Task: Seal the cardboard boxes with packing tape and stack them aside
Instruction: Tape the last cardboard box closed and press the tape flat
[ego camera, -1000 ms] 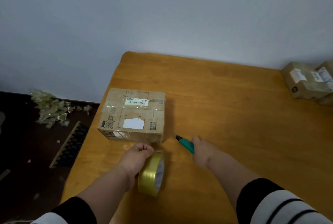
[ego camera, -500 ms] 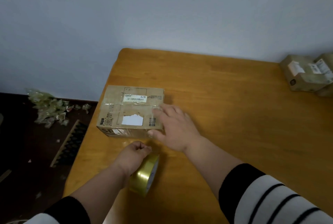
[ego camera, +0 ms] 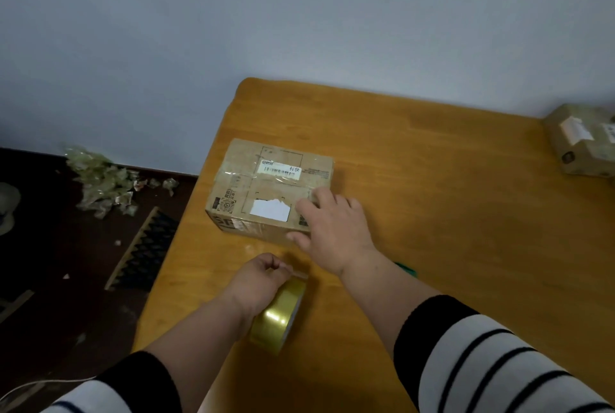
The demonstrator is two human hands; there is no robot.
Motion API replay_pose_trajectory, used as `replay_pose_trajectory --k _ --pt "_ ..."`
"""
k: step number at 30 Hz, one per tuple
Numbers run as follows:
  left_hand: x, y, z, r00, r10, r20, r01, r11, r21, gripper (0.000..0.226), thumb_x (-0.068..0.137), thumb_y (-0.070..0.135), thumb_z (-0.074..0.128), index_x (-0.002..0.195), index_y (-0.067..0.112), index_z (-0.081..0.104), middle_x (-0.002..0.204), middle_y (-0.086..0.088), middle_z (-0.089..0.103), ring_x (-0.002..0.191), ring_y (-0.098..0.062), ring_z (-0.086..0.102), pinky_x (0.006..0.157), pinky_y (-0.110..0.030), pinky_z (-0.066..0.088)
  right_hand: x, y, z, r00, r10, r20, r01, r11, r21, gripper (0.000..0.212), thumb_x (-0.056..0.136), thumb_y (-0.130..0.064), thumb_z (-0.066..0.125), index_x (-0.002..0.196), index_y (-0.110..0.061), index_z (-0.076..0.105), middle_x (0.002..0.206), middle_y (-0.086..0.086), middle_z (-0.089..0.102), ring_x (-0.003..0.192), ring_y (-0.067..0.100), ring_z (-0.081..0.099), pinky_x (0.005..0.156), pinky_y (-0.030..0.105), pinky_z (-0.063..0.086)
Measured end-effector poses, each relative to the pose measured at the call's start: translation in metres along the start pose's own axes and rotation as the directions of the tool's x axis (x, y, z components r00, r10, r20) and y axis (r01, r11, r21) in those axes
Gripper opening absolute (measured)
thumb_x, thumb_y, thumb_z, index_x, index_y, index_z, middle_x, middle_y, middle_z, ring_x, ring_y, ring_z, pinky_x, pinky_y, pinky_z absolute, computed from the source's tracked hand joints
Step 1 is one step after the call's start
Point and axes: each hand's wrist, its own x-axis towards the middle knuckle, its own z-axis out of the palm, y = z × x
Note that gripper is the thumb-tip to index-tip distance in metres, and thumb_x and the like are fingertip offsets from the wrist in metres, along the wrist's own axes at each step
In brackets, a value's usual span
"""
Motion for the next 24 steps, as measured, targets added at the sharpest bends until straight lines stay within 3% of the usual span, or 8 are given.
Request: replay_pose_trajectory --k 6,9,11,15,19,24 --pt "0.002 -0.002 -0.002 0.999 -0.022 0.026 0.024 0.998 -0.051 0.013 0.093 0.026 0.064 0.094 0.013 0.065 0.085 -0.004 0.07 0.076 -0.016 0.058 0.062 -0.027 0.041 0.0 -0.005 0.005 0.999 0.04 -0.03 -0.039 0.998 0.053 0.035 0.084 -0.058 0.06 0.107 -0.033 0.052 0.116 0.0 0.045 0.1 0.028 0.052 0.101 0.044 0.025" --pt "0.003 -0.002 -0.003 0.999 -0.021 0.029 0.022 0.999 -0.042 0.014 0.093 0.026 0.064 0.094 0.012 0.065 0.085 -0.002 0.07 0.077 -0.016 0.059 0.064 -0.027 0.041 -0.001 0.004 0.003 1.0 0.026 0.017 -0.028 0.994 0.103 0.047 0.081 -0.064 0.056 0.12 -0.038 0.049 0.127 -0.002 0.041 0.111 0.026 0.051 0.108 0.047 0.014" --pt "0.004 -0.002 -0.003 0.999 -0.025 0.032 0.027 0.998 -0.048 0.012 0.093 0.026 0.064 0.091 0.014 0.064 0.085 -0.002 0.07 0.076 -0.016 0.058 0.063 -0.027 0.04 -0.002 0.014 0.002 0.998 -0.016 0.068 0.007 0.993 0.121 0.057 0.081 -0.057 0.061 0.132 -0.042 0.041 0.137 -0.004 0.036 0.119 0.026 0.049 0.11 0.047 0.011" --pt "0.003 0.0 -0.003 0.998 -0.04 0.052 0.043 0.997 -0.063 0.011 0.094 0.027 0.063 0.087 0.018 0.064 0.073 0.005 0.072 0.064 -0.01 0.062 0.054 -0.02 0.042 -0.002 0.026 0.005 0.988 -0.06 0.142 0.041 0.99 0.133 0.072 0.086 -0.034 0.069 0.146 -0.041 0.031 0.153 -0.003 0.028 0.13 0.027 0.041 0.109 0.041 0.013" --pt "0.001 0.0 -0.005 0.998 -0.031 0.048 0.035 0.996 -0.084 0.009 0.094 0.025 0.064 0.088 0.018 0.064 0.085 -0.004 0.071 0.076 -0.019 0.062 0.063 -0.026 0.045 0.0 0.027 0.002 0.982 -0.064 0.175 0.044 0.992 0.116 0.074 0.088 -0.033 0.066 0.15 -0.039 0.027 0.158 -0.002 0.023 0.138 0.026 0.035 0.112 0.043 0.014" --pt "-0.001 0.001 -0.009 0.999 -0.01 0.032 0.012 0.997 -0.071 0.013 0.095 0.028 0.062 0.085 0.021 0.064 0.069 0.004 0.067 0.057 -0.009 0.058 0.041 -0.014 0.038 0.001 0.03 -0.009 0.968 -0.072 0.24 0.045 0.992 0.115 0.069 0.095 -0.02 0.056 0.153 -0.037 0.023 0.164 -0.003 0.013 0.145 0.019 0.026 0.112 0.041 0.015"
